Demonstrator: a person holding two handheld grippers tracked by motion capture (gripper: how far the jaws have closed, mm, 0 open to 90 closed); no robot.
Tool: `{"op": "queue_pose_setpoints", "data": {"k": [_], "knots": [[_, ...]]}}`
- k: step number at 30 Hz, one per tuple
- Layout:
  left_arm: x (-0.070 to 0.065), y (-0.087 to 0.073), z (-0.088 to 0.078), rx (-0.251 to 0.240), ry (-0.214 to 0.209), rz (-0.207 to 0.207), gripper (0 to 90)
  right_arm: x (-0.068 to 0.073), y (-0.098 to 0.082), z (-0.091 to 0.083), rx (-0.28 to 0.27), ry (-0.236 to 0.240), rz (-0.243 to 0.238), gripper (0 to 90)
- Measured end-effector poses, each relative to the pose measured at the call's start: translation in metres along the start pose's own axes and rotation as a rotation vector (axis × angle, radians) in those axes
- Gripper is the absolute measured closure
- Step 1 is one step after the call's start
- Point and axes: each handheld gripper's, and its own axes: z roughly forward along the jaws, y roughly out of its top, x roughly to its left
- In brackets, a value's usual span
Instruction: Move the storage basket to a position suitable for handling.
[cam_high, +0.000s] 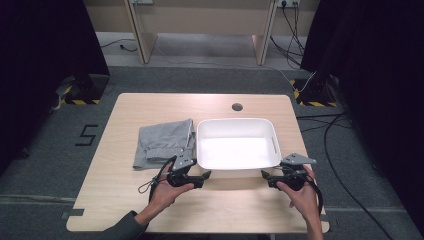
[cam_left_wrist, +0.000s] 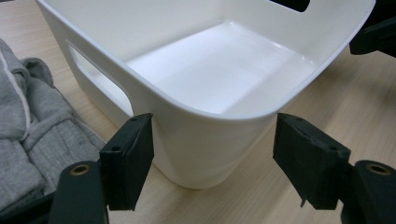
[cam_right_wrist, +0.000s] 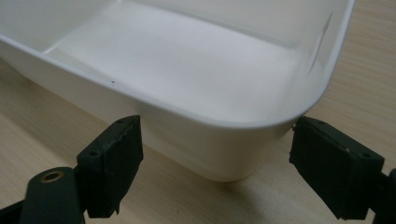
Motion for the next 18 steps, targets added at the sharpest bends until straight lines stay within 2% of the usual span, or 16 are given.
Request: {"op": "queue_pose_setpoints", "data": {"k": [10,15,18], "knots": [[0.0071,0.0023,0.0004,-0.011,0.01,-0.023,29.2,-0.0002,0.0074,0.0095,-0.003,-0.002,-0.004,17.9],[0.0085,0.0011,-0.0001,-0.01,-0.003,-0.03,29.8,0.0,0.0072,0.0102,-0.008,-0.001,0.005,18.4],[0.0086,-0.001,-0.0062,-0.011,-0.014,-0.019,28.9,0.0,0.003,0.0071,-0.013,-0.002,0.038,24.3]]}}
